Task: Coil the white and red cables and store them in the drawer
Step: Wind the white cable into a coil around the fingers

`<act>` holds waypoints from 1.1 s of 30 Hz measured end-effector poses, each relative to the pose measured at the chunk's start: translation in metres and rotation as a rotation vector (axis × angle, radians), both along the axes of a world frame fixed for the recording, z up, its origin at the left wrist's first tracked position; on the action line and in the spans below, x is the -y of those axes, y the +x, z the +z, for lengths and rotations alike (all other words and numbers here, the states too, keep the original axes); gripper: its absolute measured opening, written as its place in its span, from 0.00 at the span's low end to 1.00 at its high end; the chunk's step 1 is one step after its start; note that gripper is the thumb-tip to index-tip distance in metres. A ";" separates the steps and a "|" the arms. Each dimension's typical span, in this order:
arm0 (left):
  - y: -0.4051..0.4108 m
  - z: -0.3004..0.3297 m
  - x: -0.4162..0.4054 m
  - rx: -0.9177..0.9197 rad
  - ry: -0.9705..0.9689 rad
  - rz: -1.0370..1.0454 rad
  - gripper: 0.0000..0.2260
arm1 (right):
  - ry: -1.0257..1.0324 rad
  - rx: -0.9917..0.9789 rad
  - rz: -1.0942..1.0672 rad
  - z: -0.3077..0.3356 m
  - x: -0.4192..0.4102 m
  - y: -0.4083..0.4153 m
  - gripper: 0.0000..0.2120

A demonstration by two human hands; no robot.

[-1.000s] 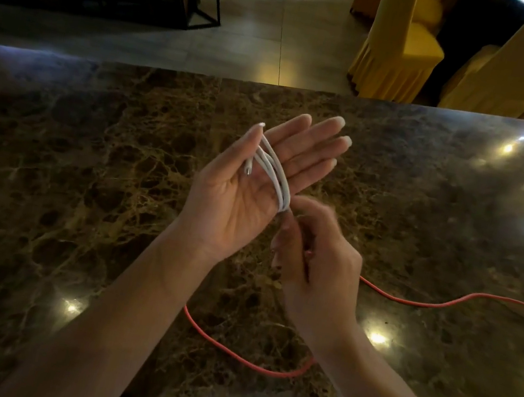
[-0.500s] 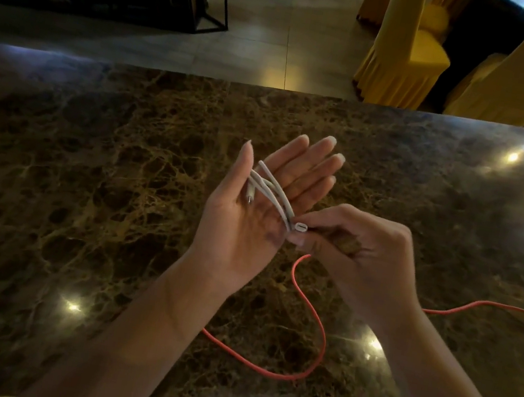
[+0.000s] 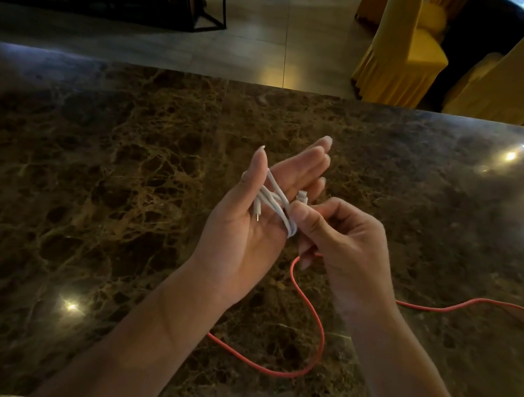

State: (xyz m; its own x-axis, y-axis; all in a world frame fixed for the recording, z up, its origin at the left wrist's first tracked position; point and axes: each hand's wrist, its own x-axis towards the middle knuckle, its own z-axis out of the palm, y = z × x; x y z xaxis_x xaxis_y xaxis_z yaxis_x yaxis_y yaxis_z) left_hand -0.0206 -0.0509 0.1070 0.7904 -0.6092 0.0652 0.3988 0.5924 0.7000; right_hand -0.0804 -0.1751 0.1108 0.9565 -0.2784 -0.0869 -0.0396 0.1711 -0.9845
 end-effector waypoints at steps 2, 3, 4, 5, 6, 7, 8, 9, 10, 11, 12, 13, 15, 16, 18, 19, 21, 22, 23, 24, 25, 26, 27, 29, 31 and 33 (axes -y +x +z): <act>-0.001 -0.001 0.000 0.021 0.020 0.006 0.25 | 0.106 -0.055 0.036 -0.001 0.002 0.000 0.11; -0.001 -0.002 0.001 0.029 0.041 0.013 0.25 | 0.088 -0.059 0.038 -0.001 0.002 -0.001 0.11; -0.001 -0.003 0.001 0.030 0.059 0.017 0.26 | 0.031 -0.039 0.026 -0.003 0.002 -0.002 0.11; -0.001 -0.004 0.001 0.017 0.072 0.015 0.27 | -0.045 0.000 0.008 -0.003 0.002 -0.004 0.11; 0.000 -0.004 0.001 -0.009 0.076 0.006 0.29 | -0.117 0.060 -0.002 -0.005 0.001 -0.005 0.09; 0.000 -0.004 0.001 -0.039 0.068 -0.009 0.30 | -0.173 0.121 -0.002 -0.006 -0.001 -0.006 0.08; 0.001 -0.004 0.000 -0.067 0.050 -0.020 0.30 | -0.208 0.181 0.007 -0.008 -0.002 -0.008 0.08; 0.002 -0.003 0.000 -0.093 0.030 -0.022 0.30 | -0.219 0.223 0.019 -0.009 -0.002 -0.009 0.07; 0.002 -0.002 0.000 -0.115 0.019 -0.015 0.31 | -0.208 0.248 0.037 -0.012 -0.001 -0.009 0.07; 0.002 -0.002 0.000 -0.131 0.017 -0.009 0.31 | -0.190 0.255 0.055 -0.012 0.001 -0.009 0.07; 0.001 -0.002 0.000 -0.143 0.027 -0.006 0.31 | -0.178 0.257 0.074 -0.013 0.003 -0.008 0.07; -0.001 -0.002 0.000 -0.151 0.041 -0.006 0.31 | -0.165 0.256 0.096 -0.013 0.006 -0.006 0.07; -0.002 -0.002 -0.001 -0.154 0.051 -0.030 0.30 | -0.137 0.275 0.151 -0.011 0.011 -0.005 0.07; -0.001 -0.002 -0.001 -0.151 0.032 -0.060 0.30 | -0.105 0.286 0.177 -0.011 0.012 -0.005 0.05; 0.000 0.000 -0.002 -0.167 -0.037 -0.114 0.30 | -0.023 0.286 0.221 -0.009 0.013 -0.005 0.02; 0.002 -0.001 -0.002 -0.188 -0.055 -0.121 0.30 | -0.018 0.268 0.225 -0.009 0.012 -0.005 0.03; 0.003 -0.005 -0.001 -0.227 -0.059 -0.101 0.30 | -0.105 0.237 0.165 -0.013 0.008 -0.004 0.02; 0.003 -0.006 -0.001 -0.235 -0.066 -0.096 0.30 | -0.155 0.230 0.117 -0.016 0.005 -0.003 0.04; 0.003 -0.007 0.000 -0.236 -0.077 -0.097 0.30 | -0.197 0.225 0.079 -0.018 0.002 -0.002 0.06; 0.002 -0.007 0.000 -0.232 -0.085 -0.097 0.29 | -0.245 0.230 0.059 -0.020 -0.001 -0.001 0.08; 0.002 -0.006 0.000 -0.225 -0.093 -0.096 0.28 | -0.296 0.237 0.055 -0.021 -0.003 -0.001 0.08; 0.001 -0.005 0.001 -0.218 -0.098 -0.089 0.27 | -0.332 0.246 0.063 -0.023 -0.005 -0.001 0.09; 0.001 -0.005 0.000 -0.208 -0.099 -0.079 0.26 | -0.345 0.245 0.071 -0.025 -0.005 -0.002 0.09; 0.000 -0.006 0.000 -0.198 -0.094 -0.063 0.22 | -0.337 0.246 0.091 -0.026 -0.005 -0.004 0.13; 0.000 -0.007 -0.001 -0.232 -0.084 -0.066 0.16 | -0.358 0.249 0.114 -0.026 -0.005 -0.004 0.19; 0.003 -0.005 -0.004 -0.299 -0.085 -0.074 0.15 | -0.375 0.260 0.093 -0.027 -0.004 -0.004 0.18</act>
